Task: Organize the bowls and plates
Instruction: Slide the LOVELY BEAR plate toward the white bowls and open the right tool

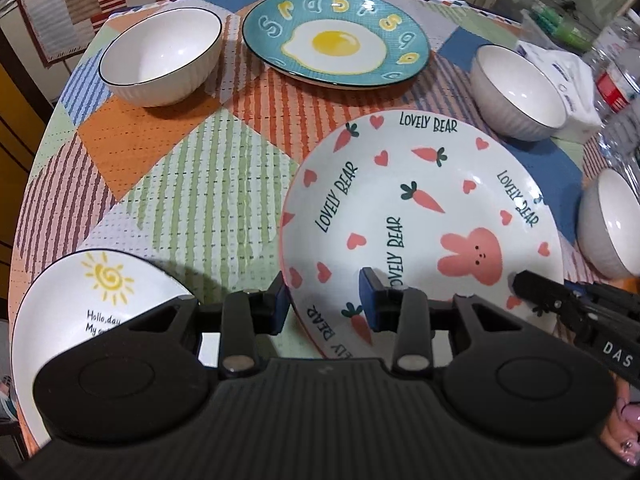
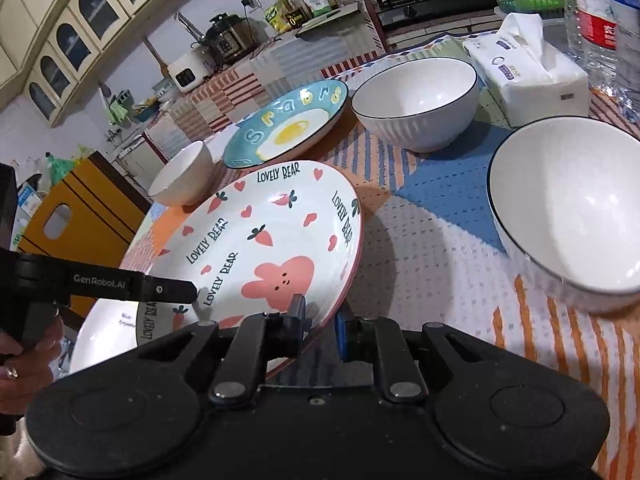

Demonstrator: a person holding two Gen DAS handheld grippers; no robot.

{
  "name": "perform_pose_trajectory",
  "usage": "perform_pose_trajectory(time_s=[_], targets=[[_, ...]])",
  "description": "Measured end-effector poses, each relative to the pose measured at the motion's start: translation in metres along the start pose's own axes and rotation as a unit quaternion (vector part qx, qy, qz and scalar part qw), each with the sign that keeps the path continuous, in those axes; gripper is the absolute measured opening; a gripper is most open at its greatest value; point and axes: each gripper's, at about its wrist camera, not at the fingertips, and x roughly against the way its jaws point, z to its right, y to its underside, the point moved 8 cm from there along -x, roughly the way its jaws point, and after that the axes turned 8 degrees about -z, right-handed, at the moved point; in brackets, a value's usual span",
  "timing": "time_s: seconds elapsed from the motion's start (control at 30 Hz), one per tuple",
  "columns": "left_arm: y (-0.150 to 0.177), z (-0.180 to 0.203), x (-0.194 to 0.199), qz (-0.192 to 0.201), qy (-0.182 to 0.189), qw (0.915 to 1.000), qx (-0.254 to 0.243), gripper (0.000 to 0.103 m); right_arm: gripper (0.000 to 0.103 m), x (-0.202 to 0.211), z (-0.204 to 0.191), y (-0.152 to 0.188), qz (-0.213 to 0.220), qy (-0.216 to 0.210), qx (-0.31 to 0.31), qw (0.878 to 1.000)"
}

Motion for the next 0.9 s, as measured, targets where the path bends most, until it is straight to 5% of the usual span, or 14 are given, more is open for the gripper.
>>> perform_pose_trajectory(time_s=[0.63, 0.9], targets=[[-0.009, 0.004, -0.020, -0.014, -0.004, 0.9999, 0.000, 0.036, 0.021, -0.023, 0.009, -0.018, -0.010, 0.036, -0.001, 0.999], [0.003, -0.009, 0.020, -0.008, -0.013, 0.9995, -0.026, 0.040, 0.032, -0.009, -0.009, -0.021, -0.030, 0.118, 0.033, 0.992]])
